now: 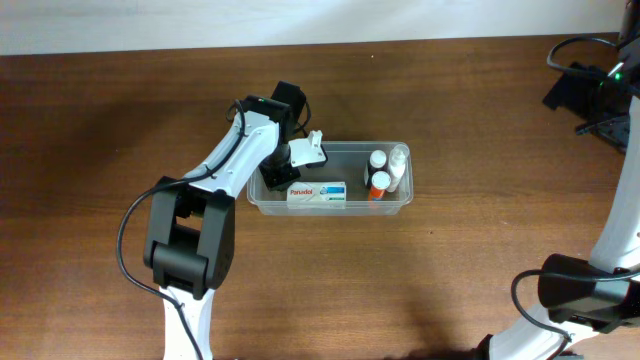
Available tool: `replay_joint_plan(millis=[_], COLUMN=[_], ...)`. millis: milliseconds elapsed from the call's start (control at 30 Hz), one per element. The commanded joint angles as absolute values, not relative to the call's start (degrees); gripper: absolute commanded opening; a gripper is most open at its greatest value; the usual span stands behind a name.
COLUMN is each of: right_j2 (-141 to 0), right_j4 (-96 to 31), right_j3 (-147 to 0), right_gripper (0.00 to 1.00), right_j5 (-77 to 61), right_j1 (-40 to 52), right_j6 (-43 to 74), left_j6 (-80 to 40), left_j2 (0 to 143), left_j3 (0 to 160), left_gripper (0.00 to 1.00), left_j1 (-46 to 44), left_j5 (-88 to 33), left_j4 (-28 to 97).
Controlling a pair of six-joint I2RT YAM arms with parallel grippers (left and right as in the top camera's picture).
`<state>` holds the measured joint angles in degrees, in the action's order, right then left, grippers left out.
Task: Pack container
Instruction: 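Lower the jar further to the container floor at the left end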
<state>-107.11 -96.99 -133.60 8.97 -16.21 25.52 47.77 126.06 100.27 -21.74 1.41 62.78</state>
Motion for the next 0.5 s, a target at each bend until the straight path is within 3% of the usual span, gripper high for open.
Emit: replay_joint_plan(millis=[0, 467], right_j2=[-107.3, -107.3], right_j4=[-97.3, -97.3], right_j3=[-133.7, -133.7], right_gripper=[0.99, 0.98], right_j5=[9.3, 9.3], right_j1=[-16.5, -16.5], right_j6=[26.0, 26.0], left_j6=[45.8, 44.4], left_j2=[126.6, 126.6], left_j3=[99.7, 99.7], left_gripper=[0.33, 0.32], left_j1=[-21.6, -21.8], left_j5=[2.9, 2.8], left_j4=[61.6, 61.5])
